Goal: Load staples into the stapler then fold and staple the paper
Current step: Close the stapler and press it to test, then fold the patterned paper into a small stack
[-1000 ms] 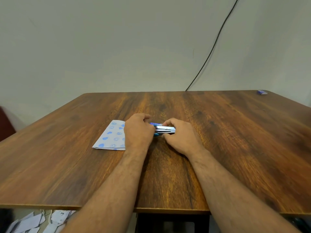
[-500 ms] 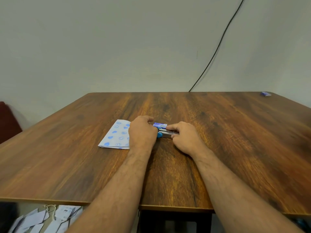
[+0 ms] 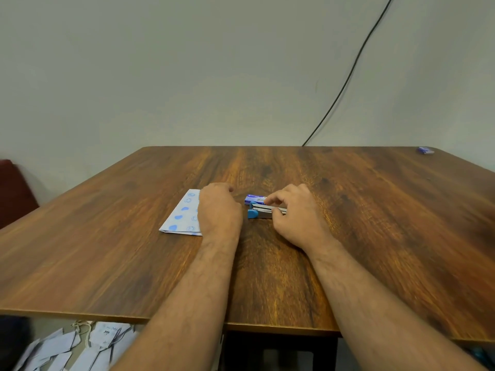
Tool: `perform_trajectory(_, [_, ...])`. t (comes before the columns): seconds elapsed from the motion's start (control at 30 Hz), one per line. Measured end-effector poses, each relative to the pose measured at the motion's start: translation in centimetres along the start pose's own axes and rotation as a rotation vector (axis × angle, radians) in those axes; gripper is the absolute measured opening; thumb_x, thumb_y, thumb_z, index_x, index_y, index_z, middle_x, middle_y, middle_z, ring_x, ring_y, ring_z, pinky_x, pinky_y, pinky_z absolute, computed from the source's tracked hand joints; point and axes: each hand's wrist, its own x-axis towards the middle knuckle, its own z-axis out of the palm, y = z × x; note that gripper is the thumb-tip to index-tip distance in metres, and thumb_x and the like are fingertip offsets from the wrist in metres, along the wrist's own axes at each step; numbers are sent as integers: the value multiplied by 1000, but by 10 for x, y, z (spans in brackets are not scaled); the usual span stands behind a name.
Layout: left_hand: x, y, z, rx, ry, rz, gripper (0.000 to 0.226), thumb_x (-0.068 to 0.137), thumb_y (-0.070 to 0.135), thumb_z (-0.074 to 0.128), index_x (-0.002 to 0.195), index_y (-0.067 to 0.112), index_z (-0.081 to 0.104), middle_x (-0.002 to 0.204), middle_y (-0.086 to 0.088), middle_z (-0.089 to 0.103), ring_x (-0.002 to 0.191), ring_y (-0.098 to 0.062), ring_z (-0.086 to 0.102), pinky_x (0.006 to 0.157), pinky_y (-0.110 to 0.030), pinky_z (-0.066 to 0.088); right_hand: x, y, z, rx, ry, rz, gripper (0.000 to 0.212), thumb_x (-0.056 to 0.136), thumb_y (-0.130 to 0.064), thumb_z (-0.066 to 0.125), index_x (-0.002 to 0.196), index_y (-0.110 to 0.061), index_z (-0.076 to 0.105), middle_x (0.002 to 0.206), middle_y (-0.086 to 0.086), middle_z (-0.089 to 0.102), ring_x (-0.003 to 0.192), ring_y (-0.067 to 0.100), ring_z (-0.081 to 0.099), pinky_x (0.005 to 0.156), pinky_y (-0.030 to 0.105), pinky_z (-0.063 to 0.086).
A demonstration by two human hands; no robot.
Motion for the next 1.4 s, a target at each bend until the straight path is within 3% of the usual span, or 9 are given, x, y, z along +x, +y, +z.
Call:
perform_trajectory(0.2, [1,-10,5,363,-182,-175,48,84,40,56,128,19,60,144,-13,52,142,-38,32,118,-58,6,0,-1,4,-9,26,-63,20,86,-16,62,101,-23,74,96,-9,63,97,8,43,82,23,40])
perform_trajectory(0.33, [2,-9,6,344,-206,-185,57,83,45,56,131,14,56,139,-15,56,132,-36,45,111,-49,30,1,1,6,10,34,-50,18,84,-15,63,97,-23,74,94,-8,64,96,9,45,79,20,34])
perform_trajectory(0.47, [2,-7,1,343,-134,-123,39,92,37,54,123,13,62,130,-13,63,125,-32,51,102,-43,36,1,2,6,15,28,-38,17,84,-16,64,95,-23,74,93,-8,64,95,9,45,76,21,33])
perform_trajectory(0.57, [1,-12,2,453,-134,-88,36,90,35,57,121,17,62,132,-12,62,126,-31,46,103,-45,32,1,2,5,27,21,-31,15,85,-16,64,94,-23,74,93,-8,64,95,9,45,76,21,33])
perform_trajectory(0.7, [4,-15,4,465,-210,-224,70,84,50,53,143,15,44,153,-26,38,141,-43,31,118,-57,10,0,2,5,31,25,-35,14,85,-16,64,93,-23,74,92,-8,64,93,9,45,70,12,29])
perform_trajectory(1.0, [6,-13,-3,138,112,-79,77,84,23,68,149,20,28,139,-10,48,123,-28,50,86,-43,49,1,3,4,74,54,-12,13,85,-18,65,94,-25,73,87,-9,64,89,9,47,67,10,29])
perform_trajectory(1.17, [1,-1,-14,-264,295,2,41,94,14,52,134,15,44,128,-6,51,99,-18,55,72,-30,40,2,3,-2,309,117,124,12,93,-31,67,104,-29,70,90,-16,65,94,7,54,73,18,40])
perform_trajectory(1.27, [1,3,-12,-500,237,-9,25,97,12,48,122,12,52,119,-2,53,97,-13,53,72,-20,42,2,4,-5,463,164,199,20,94,-41,65,108,-28,71,94,-14,68,97,7,59,79,24,48])
perform_trajectory(1.4, [1,6,-4,-797,-84,-156,17,96,17,50,110,28,49,116,3,60,102,-19,66,88,-47,59,2,4,-13,614,156,258,26,97,-41,61,113,-24,71,102,-16,69,89,-12,62,66,4,44])
